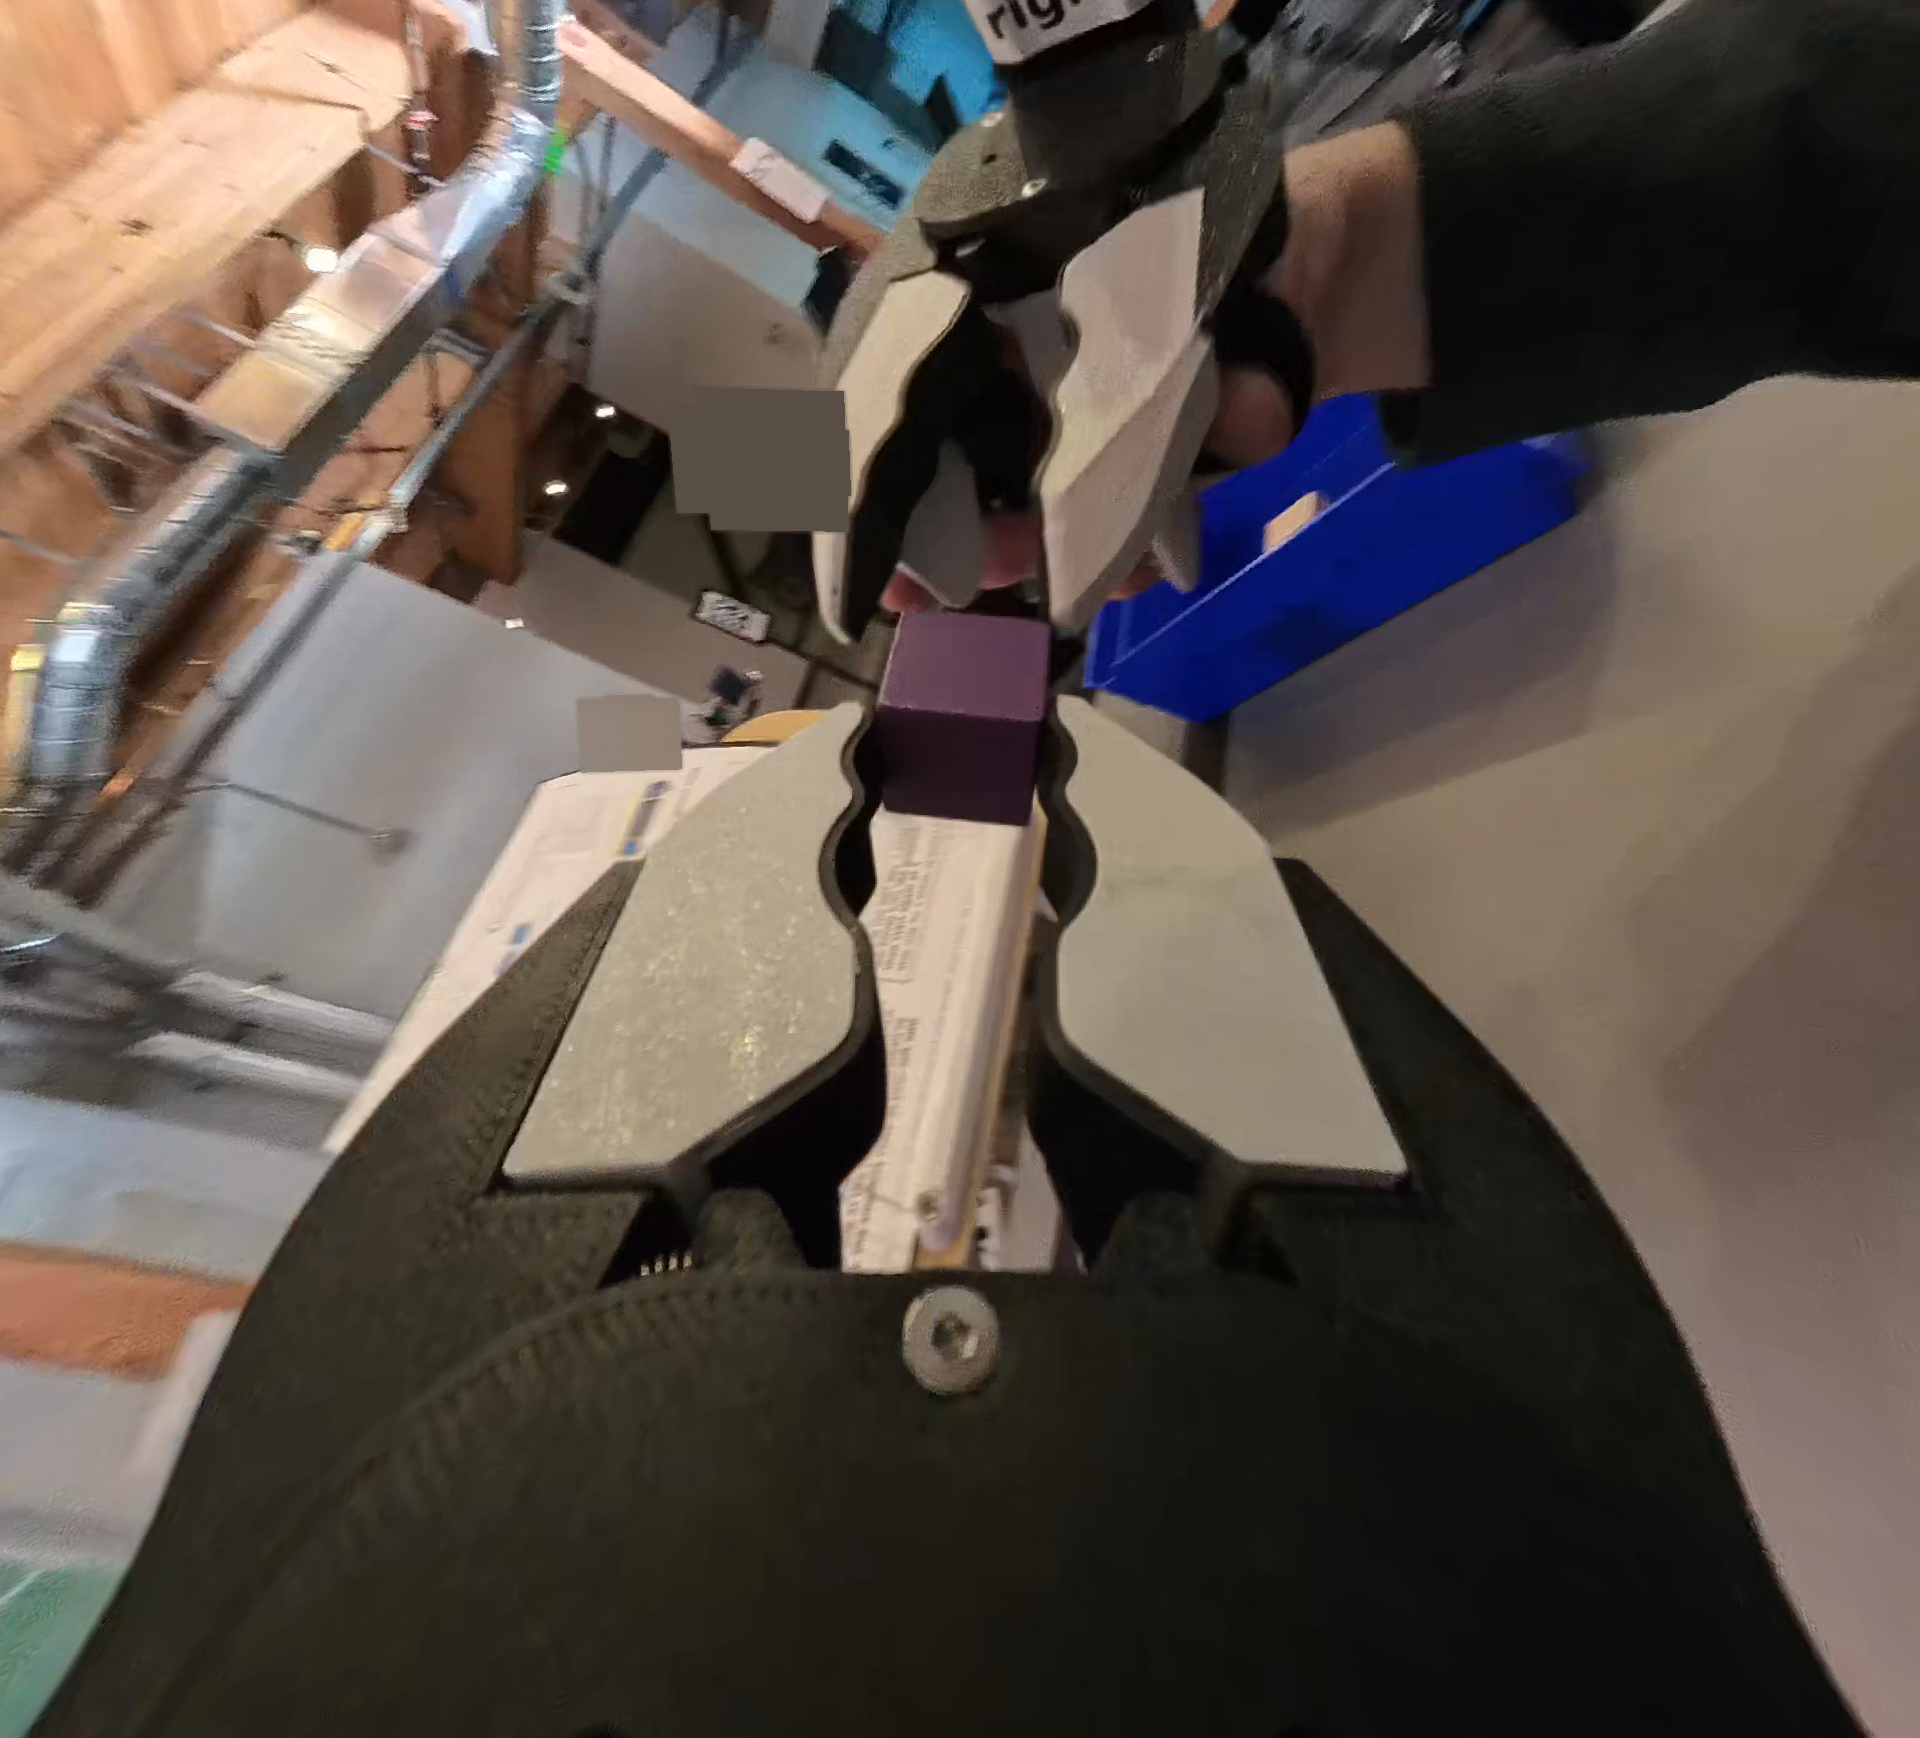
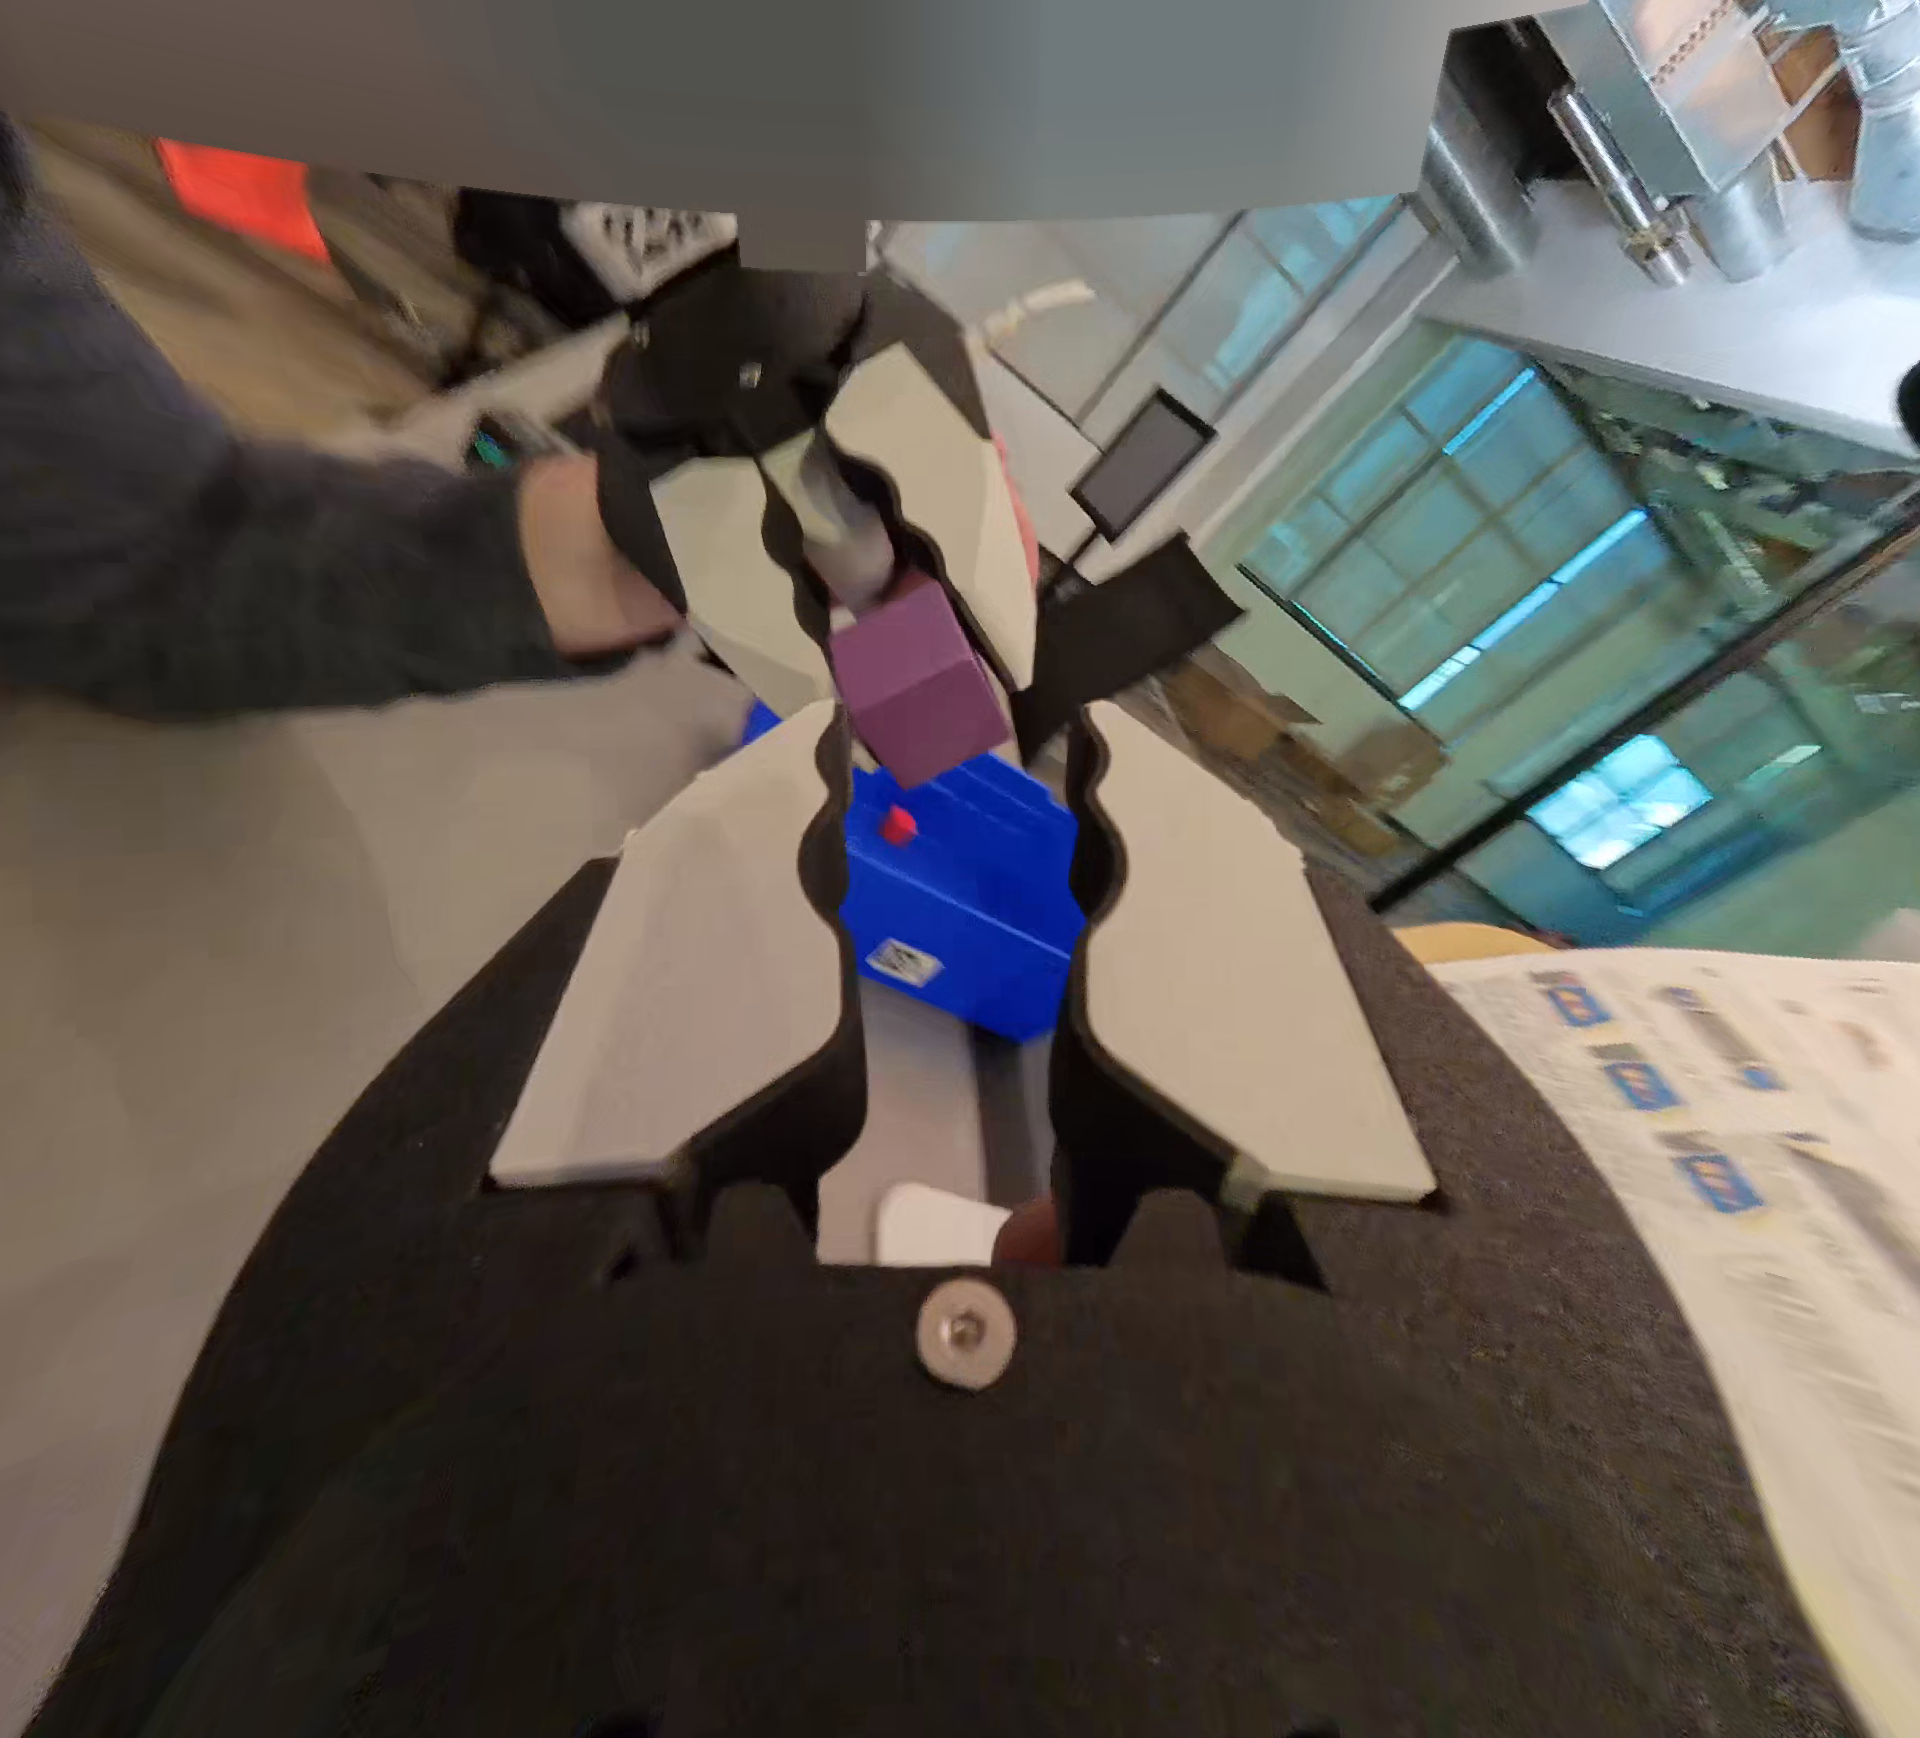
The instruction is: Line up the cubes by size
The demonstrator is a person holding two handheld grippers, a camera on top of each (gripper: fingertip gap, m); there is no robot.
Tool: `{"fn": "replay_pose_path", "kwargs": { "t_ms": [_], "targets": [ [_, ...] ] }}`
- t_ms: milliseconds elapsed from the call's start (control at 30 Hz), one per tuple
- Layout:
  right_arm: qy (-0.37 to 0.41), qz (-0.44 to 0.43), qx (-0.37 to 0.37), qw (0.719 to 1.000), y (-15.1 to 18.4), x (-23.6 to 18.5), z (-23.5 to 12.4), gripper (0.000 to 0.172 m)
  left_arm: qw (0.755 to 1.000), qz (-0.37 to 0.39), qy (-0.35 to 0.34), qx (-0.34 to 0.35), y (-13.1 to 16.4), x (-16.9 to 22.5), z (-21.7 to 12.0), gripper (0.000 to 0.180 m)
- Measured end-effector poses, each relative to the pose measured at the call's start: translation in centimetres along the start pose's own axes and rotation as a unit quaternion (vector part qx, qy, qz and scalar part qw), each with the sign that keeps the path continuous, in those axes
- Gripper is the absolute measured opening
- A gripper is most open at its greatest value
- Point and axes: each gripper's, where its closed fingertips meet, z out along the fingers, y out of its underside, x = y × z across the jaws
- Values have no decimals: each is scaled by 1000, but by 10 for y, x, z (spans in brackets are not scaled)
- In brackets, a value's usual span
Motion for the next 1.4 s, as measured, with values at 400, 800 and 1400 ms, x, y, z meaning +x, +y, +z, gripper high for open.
{"fn": "replay_pose_path", "kwargs": {
  "t_ms": [400,800,1400],
  "targets": [
    [-30,-108,-27,993,-1,-27,7,28,995,-51,79,28,-7,20,-2,28],
    [-43,-117,-5,992,-12,-35,6,26,994,-48,86,53,-20,23,-7,28],
    [-42,-113,10,993,-22,-35,5,26,997,-24,71,29,-13,21,-8,28]
  ]
}}
